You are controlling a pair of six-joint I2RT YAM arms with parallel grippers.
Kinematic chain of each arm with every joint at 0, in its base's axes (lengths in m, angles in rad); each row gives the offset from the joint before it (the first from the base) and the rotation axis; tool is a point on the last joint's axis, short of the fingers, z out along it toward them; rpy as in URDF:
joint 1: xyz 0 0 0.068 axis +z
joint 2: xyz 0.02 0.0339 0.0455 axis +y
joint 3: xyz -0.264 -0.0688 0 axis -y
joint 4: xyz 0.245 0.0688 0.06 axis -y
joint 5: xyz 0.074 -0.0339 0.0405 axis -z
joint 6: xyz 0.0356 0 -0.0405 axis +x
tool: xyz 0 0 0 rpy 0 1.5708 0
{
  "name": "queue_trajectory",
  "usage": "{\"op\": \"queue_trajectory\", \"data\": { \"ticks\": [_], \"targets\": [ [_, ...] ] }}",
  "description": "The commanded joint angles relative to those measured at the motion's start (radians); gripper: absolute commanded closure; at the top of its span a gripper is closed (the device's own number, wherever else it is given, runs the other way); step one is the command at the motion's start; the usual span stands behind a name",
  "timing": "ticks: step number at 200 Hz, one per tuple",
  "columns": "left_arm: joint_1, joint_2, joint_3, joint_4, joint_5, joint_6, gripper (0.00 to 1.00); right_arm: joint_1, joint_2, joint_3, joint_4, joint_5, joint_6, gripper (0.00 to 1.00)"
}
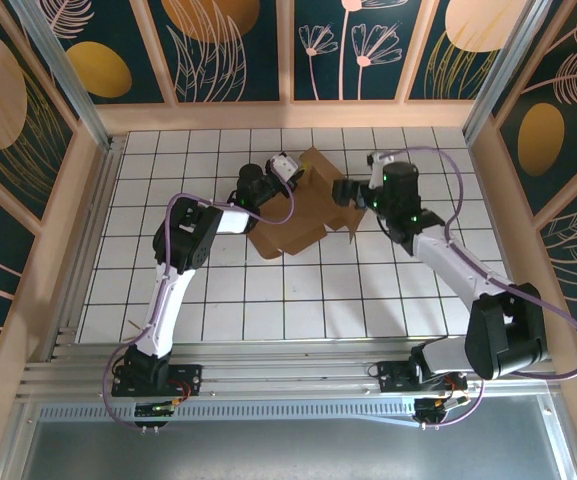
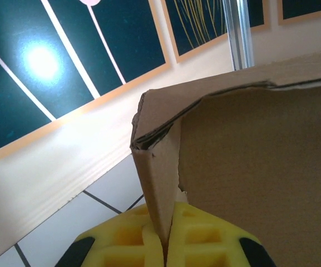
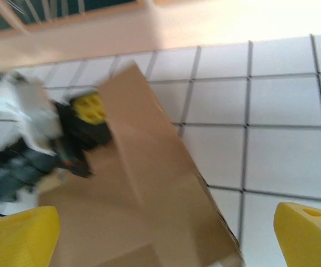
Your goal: Fold the paper box
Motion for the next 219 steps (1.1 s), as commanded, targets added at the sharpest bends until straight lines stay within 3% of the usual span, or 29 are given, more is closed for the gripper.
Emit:
{"op": "queue_trajectory", "data": {
  "ticks": [1, 16, 42, 76, 92, 131, 175, 219],
  "targets": [
    [-0.006, -0.053, -0.026, 0.043, -0.026, 0.021, 1.0, 0.008, -0.031, -0.11, 0.211, 0.081, -0.073, 0.01],
    [-0.005, -0.062, -0.039, 0.03, -0.024, 0.02, 1.0, 0.022, -0.006, -0.136, 0.238, 0.077, -0.111, 0.01],
    [-0.005, -0.083, -0.073, 0.034, -0.041, -0.002, 0.88, 0.043, 0.077, -0.114, 0.226, 0.075, -0.139, 0.01],
    [-0.007, -0.124, -0.125, 0.018, -0.037, -0.013, 0.5, 0.08, 0.169, -0.033, 0.165, 0.285, -0.215, 0.01],
    [-0.007, -0.157, -0.17, 0.032, -0.044, -0.007, 0.38, 0.083, 0.182, -0.01, 0.168, 0.326, -0.304, 0.04],
    [-0.007, -0.279, -0.291, 0.06, -0.073, 0.007, 0.31, 0.084, 0.242, 0.092, 0.074, 0.394, -0.527, 0.33],
    [-0.007, -0.487, -0.414, -0.047, -0.11, 0.025, 0.22, 0.158, 0.291, 0.098, 0.152, 0.574, -0.801, 0.42],
    [-0.007, -0.642, -0.554, -0.086, -0.15, 0.018, 0.19, 0.201, 0.367, 0.167, 0.178, 0.608, -0.978, 0.66]
  ]
}}
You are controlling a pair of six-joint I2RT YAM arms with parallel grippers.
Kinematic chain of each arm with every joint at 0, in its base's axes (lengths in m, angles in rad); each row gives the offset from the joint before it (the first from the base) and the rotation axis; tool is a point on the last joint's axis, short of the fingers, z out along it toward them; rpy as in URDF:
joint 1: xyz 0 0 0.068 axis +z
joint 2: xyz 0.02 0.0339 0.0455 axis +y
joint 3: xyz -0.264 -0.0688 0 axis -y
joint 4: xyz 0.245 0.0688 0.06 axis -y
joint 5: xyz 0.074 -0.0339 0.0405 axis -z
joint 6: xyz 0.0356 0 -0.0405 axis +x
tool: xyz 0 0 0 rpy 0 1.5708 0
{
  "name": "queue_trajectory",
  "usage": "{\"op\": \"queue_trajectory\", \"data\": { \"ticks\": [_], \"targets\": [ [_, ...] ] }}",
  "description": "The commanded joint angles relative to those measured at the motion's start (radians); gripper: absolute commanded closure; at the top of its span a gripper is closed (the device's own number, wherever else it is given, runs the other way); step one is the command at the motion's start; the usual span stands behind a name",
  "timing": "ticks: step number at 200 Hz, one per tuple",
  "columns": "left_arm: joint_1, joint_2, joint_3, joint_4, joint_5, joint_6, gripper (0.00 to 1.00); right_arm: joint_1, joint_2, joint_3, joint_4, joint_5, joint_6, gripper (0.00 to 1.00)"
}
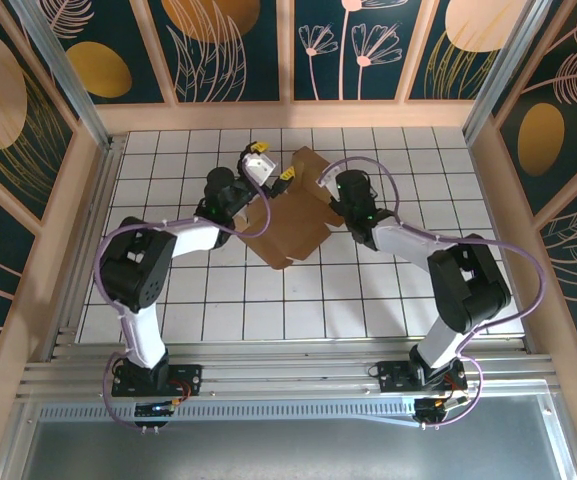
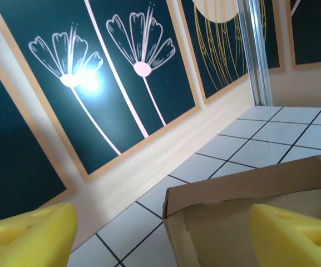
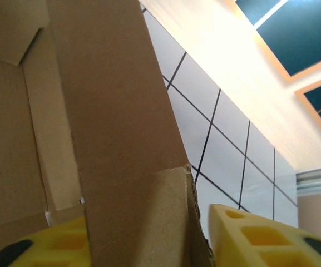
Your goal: Fold the paper box
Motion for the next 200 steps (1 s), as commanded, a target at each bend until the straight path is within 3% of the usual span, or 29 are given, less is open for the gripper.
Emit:
{"op": "queue_trajectory", "data": {
  "ticks": [1, 41, 69, 109, 127, 158, 200],
  "targets": [
    [-0.006, -0.069, -0.075, -0.045, -0.037, 0.008, 0.19, 0.021, 0.049, 0.056, 0.039, 0.062, -0.151, 0.66],
    [-0.005, -0.203, -0.156, -0.151, -0.028, 0.08, 0.17, 0.068, 0.088, 0.02, 0.274, 0.16, -0.432, 0.8],
    [0.011, -0.229, -0.159, -0.279, -0.02, 0.267, 0.16, 0.073, 0.045, -0.018, 0.346, 0.053, -0.548, 0.84],
    [0.064, -0.212, -0.075, -0.459, 0.183, 0.419, 0.16, 0.067, 0.033, -0.12, 0.555, -0.116, -0.796, 0.88],
    [0.065, -0.187, 0.012, -0.588, 0.214, 0.477, 0.15, 0.057, 0.056, -0.091, 0.611, -0.148, -0.867, 0.88],
    [0.065, -0.187, 0.012, -0.48, 0.19, 0.495, 0.11, 0.033, 0.053, -0.051, 0.622, -0.287, -0.968, 0.88],
    [0.065, -0.052, 0.113, -0.466, 0.152, 0.559, 0.11, 0.032, 0.067, -0.056, 0.651, -0.384, -0.988, 0.88]
  ]
}}
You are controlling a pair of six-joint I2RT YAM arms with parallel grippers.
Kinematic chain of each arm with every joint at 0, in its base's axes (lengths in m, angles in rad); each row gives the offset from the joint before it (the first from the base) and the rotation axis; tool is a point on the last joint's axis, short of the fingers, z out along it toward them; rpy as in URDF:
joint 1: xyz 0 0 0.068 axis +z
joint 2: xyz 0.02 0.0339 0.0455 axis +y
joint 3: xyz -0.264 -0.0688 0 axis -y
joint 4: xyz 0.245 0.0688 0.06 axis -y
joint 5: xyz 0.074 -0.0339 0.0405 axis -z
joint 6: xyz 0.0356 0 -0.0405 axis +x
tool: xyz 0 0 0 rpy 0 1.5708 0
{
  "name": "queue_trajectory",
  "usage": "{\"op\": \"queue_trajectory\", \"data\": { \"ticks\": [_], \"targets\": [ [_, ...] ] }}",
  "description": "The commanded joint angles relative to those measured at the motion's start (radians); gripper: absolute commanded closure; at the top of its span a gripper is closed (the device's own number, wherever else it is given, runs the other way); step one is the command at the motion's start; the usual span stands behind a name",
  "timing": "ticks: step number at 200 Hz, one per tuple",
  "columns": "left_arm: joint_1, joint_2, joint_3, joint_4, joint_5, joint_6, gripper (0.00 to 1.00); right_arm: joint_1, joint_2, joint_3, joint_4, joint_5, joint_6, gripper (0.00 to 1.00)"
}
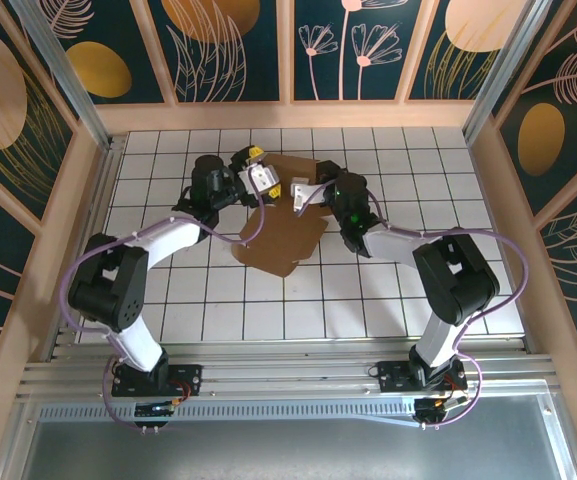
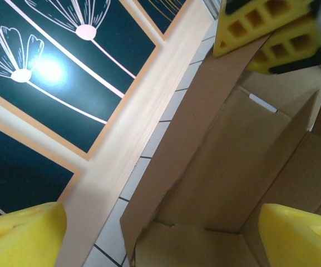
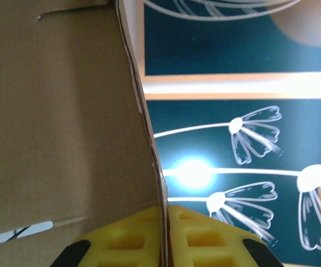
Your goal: Fold the paper box
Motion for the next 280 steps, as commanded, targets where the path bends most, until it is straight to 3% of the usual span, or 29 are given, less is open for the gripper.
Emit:
{"op": "queue_trajectory", "data": {
  "ticks": [1, 32, 79, 154, 205, 247, 265, 280],
  "targets": [
    [0.0, 0.074, 0.053, 0.027, 0.013, 0.068, 0.11, -0.002, 0.009, 0.01, 0.086, -0.105, -0.041, 0.88],
    [0.0, 0.191, 0.112, 0.153, 0.007, 0.077, 0.12, -0.003, 0.05, -0.01, 0.143, -0.121, -0.046, 0.89],
    [0.0, 0.296, 0.142, 0.36, -0.103, 0.104, 0.18, -0.003, 0.071, -0.003, 0.144, -0.126, -0.031, 0.9],
    [-0.002, 0.313, 0.122, 0.38, -0.132, 0.184, 0.52, -0.029, 0.075, -0.014, 0.115, -0.131, 0.003, 0.87],
    [-0.003, 0.299, 0.114, 0.341, -0.156, 0.212, 0.75, 0.006, 0.062, -0.043, 0.186, -0.078, 0.099, 0.54],
    [-0.01, 0.294, 0.101, 0.339, -0.202, 0.237, 0.78, 0.061, -0.073, -0.113, 0.126, -0.07, 0.275, 0.32],
    [-0.012, 0.292, 0.101, 0.34, -0.213, 0.237, 0.79, 0.091, -0.178, -0.129, 0.028, -0.07, 0.452, 0.29],
    [-0.017, 0.293, 0.099, 0.342, -0.226, 0.24, 0.81, 0.096, -0.276, -0.106, -0.101, -0.061, 0.718, 0.27]
  ]
}}
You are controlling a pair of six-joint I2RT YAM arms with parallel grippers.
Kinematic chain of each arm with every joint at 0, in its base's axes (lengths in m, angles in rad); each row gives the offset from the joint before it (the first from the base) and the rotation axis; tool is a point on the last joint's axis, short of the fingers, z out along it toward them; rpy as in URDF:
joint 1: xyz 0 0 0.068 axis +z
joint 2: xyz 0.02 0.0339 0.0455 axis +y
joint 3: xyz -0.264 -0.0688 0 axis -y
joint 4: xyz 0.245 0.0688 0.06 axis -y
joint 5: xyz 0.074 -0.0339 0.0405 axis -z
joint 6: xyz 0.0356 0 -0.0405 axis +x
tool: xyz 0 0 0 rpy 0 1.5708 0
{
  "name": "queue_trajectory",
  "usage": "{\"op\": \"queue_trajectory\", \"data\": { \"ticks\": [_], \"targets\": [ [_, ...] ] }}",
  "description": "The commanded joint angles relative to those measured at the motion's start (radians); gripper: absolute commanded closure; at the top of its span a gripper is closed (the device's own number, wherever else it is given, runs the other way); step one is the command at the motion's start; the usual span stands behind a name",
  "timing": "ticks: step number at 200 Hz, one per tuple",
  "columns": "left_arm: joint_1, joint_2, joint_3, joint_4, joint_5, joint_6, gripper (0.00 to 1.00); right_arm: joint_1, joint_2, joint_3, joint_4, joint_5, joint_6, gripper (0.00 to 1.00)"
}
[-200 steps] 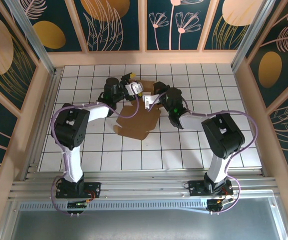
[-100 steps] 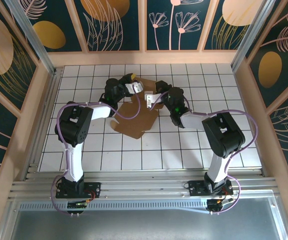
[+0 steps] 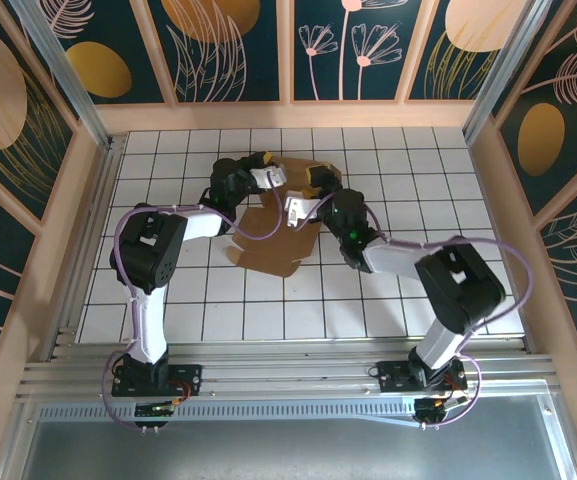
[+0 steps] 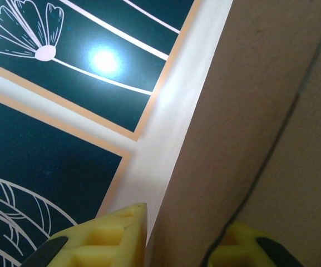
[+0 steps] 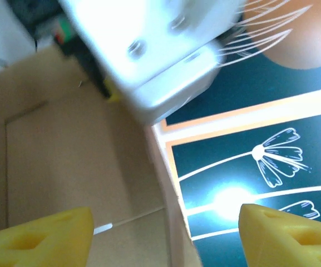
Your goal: Fold the paper box
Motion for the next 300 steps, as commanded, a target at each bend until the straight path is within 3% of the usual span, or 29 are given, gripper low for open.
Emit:
{"op": "queue_trajectory", "data": {
  "ticks": [1, 14, 30, 45, 72, 97, 118, 154, 185, 228, 273, 300],
  "targets": [
    [-0.011, -0.03, -0.013, 0.01, -0.019, 0.022, 0.81, 0.015, -0.171, 0.025, -0.142, 0.012, 0.424, 0.26],
    [-0.018, -0.026, -0.015, 0.014, -0.036, 0.033, 0.82, -0.025, -0.226, 0.112, -0.34, -0.022, 0.817, 0.27],
    [-0.028, -0.018, -0.018, 0.015, -0.06, 0.07, 0.82, -0.117, -0.241, 0.185, -0.511, -0.174, 1.296, 0.42],
    [-0.035, -0.01, -0.012, 0.007, -0.089, 0.09, 0.83, -0.17, -0.215, 0.247, -0.629, -0.248, 1.634, 0.51],
    [-0.043, -0.014, -0.008, -0.021, -0.121, 0.105, 0.83, -0.19, -0.161, 0.313, -0.767, -0.267, 2.003, 0.52],
    [-0.055, -0.015, 0.002, -0.053, -0.143, 0.131, 0.83, -0.174, -0.131, 0.291, -0.722, -0.278, 2.295, 0.52],
    [-0.066, -0.012, 0.0, -0.054, -0.159, 0.17, 0.83, -0.152, -0.044, 0.424, -0.868, -0.282, 2.37, 0.51],
    [-0.074, -0.005, 0.003, -0.045, -0.171, 0.192, 0.83, -0.187, 0.071, 0.534, -0.953, -0.25, 2.412, 0.52],
    [-0.076, -0.01, 0.011, -0.046, -0.162, 0.18, 0.83, -0.199, 0.152, 0.646, -1.06, -0.191, 2.34, 0.5],
    [-0.082, -0.006, 0.014, -0.045, -0.159, 0.182, 0.83, -0.202, 0.228, 0.703, -1.076, -0.205, 2.306, 0.49],
    [-0.089, -0.011, 0.011, -0.037, -0.144, 0.17, 0.83, -0.201, 0.276, 0.728, -0.987, -0.314, 2.308, 0.45],
    [-0.095, -0.009, 0.011, -0.037, -0.138, 0.17, 0.83, -0.2, 0.282, 0.715, -0.946, -0.321, 2.326, 0.5]
  ]
}}
